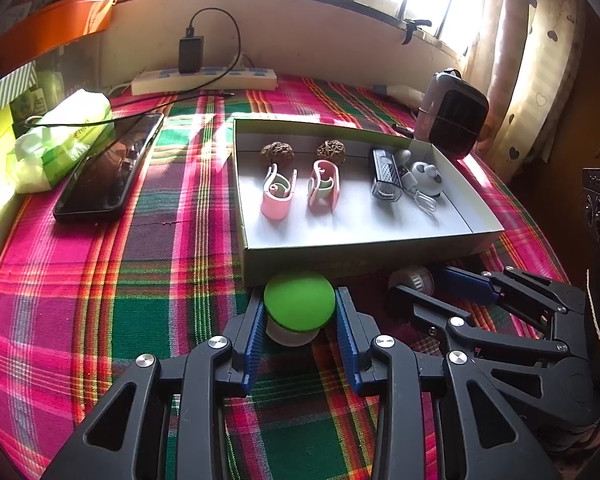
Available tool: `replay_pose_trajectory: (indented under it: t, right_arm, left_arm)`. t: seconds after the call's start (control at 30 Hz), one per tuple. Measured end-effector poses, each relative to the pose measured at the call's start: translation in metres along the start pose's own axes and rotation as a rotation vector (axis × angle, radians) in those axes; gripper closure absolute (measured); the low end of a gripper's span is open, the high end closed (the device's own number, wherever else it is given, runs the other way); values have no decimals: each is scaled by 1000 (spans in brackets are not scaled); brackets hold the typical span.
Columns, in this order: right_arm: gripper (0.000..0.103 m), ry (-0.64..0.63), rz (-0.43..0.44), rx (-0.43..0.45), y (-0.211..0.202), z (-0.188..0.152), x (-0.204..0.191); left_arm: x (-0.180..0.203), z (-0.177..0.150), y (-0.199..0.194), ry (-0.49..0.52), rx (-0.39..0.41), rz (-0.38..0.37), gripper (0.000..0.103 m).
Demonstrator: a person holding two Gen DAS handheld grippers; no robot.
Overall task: Organize objects
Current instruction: 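Lift the green-lidded jar with the left tool while the right tool grasps the small white jar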
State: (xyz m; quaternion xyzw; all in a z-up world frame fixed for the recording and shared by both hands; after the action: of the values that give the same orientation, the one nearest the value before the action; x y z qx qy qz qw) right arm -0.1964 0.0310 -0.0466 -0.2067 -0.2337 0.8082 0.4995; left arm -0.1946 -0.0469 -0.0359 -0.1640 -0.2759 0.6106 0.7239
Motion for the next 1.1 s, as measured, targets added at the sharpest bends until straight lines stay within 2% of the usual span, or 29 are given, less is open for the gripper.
replay_pose_trajectory:
  t: [0.17, 0.37, 1.1]
  right_arm:
    - [76, 0, 0, -3, 0, 0, 0]
    - [83, -1, 1, -2, 0, -1, 0]
    - [83, 1, -2, 2, -2, 1, 0]
  left_arm:
    - [-1, -1, 2, -5, -6, 0, 72]
    - [0, -1, 2, -4, -5, 0, 73]
    - [-2, 0, 0, 6, 7, 20, 75]
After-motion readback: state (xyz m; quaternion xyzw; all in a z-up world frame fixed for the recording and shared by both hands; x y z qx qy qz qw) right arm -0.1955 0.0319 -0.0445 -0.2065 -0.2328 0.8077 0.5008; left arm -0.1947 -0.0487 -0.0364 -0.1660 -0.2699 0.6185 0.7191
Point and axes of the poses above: each gripper's, at about its wrist camera, not at the fingertips, and y roughly the way its jaws point, x to its right, z to its top, the point moved 7 cm from there along y, roughly the way its jaws point, and after that the axes turned 13 degrees about x, right-handed, at the moved point
